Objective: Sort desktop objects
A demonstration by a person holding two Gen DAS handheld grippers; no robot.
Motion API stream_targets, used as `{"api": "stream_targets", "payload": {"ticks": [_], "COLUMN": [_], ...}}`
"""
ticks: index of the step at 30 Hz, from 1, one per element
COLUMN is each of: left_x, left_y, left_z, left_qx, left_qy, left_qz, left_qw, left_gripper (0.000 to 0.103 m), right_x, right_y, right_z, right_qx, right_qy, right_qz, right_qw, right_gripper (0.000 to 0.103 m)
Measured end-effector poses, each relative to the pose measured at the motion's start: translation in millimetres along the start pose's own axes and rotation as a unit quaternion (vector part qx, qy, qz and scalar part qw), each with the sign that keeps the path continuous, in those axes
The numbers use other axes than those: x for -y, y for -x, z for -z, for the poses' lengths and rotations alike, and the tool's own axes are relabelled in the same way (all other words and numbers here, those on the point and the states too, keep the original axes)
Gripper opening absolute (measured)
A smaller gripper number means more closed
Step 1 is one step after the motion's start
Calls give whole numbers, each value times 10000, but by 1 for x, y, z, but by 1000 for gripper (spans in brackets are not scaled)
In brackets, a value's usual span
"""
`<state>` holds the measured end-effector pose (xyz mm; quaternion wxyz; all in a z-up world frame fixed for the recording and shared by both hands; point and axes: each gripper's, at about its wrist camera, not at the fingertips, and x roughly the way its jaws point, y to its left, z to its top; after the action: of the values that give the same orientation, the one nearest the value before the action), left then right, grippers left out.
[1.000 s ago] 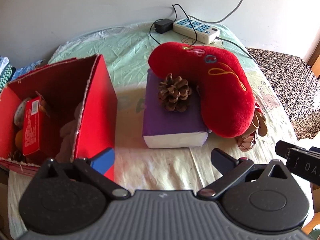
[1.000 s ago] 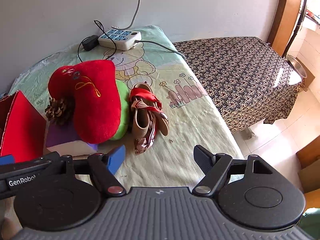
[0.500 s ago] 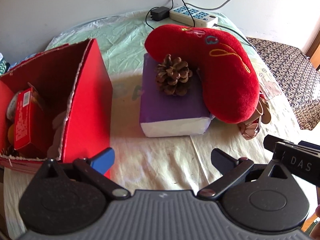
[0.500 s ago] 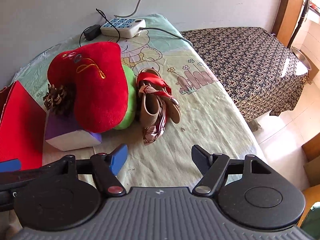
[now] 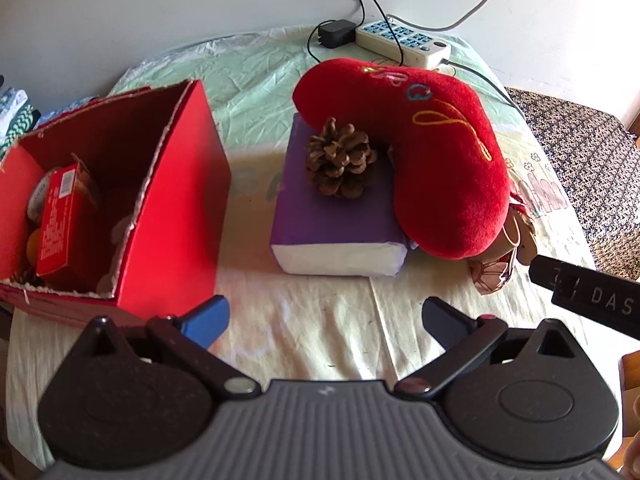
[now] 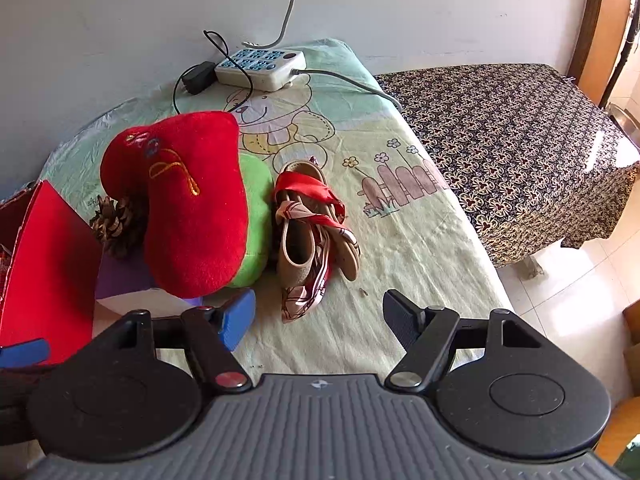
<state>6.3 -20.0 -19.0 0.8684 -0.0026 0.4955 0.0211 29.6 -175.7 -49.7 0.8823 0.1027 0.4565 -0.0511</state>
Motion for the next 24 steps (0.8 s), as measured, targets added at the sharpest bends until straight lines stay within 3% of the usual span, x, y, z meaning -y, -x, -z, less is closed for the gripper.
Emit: {"api": "stream_targets", "payload": {"ticks": [6, 24], "left_x": [7, 19], "left_y": [0, 2], "left_z": [6, 16], "left_qx": [-46, -115], "left_qy": [142, 111], "left_qz": [100, -216], "left_qw": [9998, 9996], "left_gripper": [102, 102], "right_x": [6, 20], "right_y": [-1, -4], "right_z": [4, 10], "right_qx": [-54, -253], "right_qy": [152, 178], "right_qz": [-106, -337], "right_qw": [9998, 9990], "right_gripper": [74, 73]}}
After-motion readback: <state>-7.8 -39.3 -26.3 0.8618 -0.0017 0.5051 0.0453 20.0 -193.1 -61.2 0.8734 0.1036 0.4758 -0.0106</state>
